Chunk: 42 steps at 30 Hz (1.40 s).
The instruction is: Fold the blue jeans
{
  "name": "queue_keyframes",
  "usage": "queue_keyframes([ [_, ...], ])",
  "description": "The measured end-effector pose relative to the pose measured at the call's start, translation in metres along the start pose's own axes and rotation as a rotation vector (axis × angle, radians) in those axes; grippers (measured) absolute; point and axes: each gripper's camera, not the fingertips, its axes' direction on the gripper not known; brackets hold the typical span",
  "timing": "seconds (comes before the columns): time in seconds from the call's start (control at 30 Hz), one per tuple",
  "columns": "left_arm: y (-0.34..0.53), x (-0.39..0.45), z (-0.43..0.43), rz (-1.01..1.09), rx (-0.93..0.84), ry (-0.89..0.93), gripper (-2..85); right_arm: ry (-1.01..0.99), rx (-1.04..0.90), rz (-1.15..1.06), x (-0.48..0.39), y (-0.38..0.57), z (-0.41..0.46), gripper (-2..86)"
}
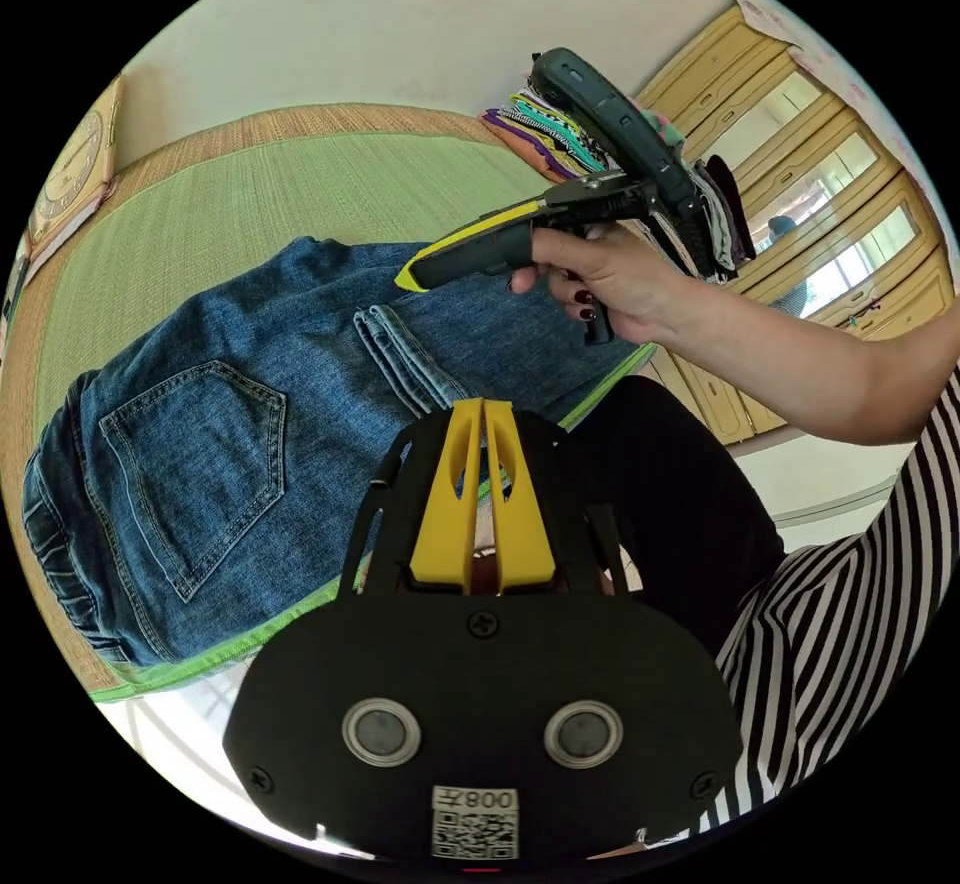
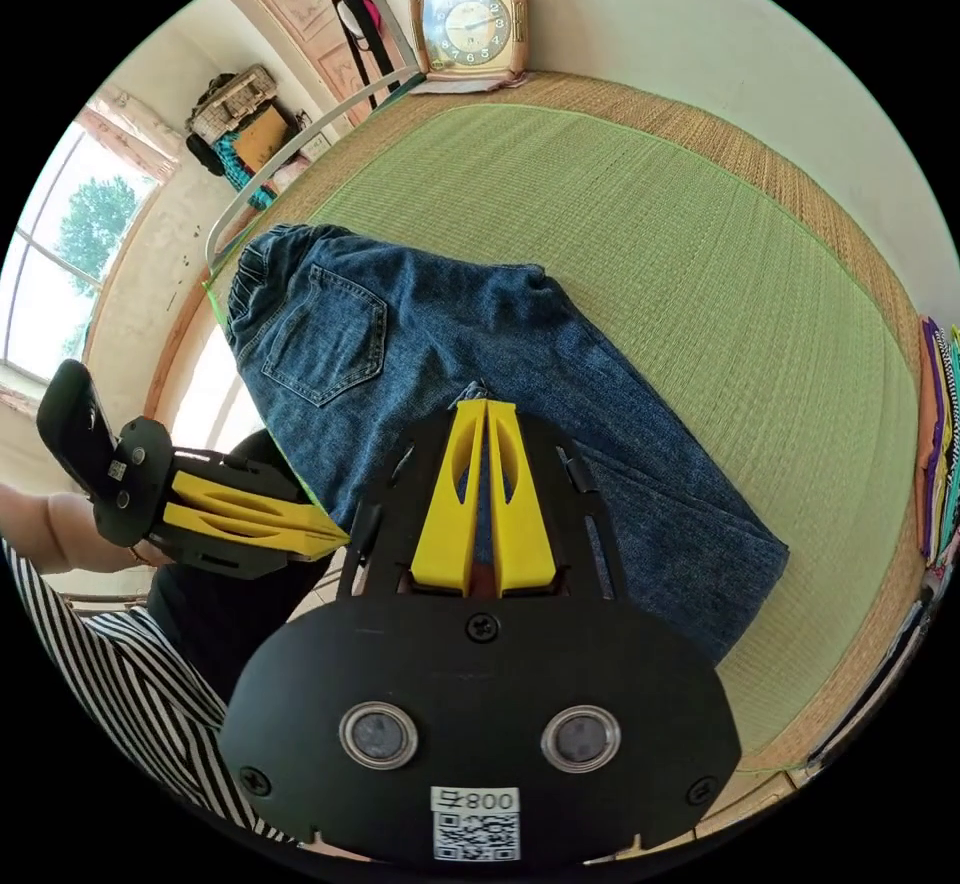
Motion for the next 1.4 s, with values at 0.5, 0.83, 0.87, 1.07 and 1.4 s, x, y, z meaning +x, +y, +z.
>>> queue_keyframes([
  [0.5,0.003,0.005,0.015,-0.092,-0.087,-0.048,0.1,-0.051,-0.108,0.008,-0.021,0.074,0.030,0.1],
  [0.83,-0.001,0.008,0.004,-0.116,-0.048,-0.001,0.6,-0.041,-0.049,0.043,-0.013,0.068,0.017,1.5],
  [0.87,-0.002,0.010,0.000,-0.118,-0.023,0.017,0.9,-0.023,-0.030,0.056,-0.009,0.067,0.012,2.5],
  [1.07,-0.016,0.029,0.014,-0.072,-0.074,-0.001,3.2,0.027,-0.013,0.076,0.005,0.035,0.016,7.5],
  [1.4,-0.026,0.042,0.014,-0.067,-0.079,-0.017,0.2,0.091,-0.109,0.062,0.002,0.021,0.037,6.0],
])
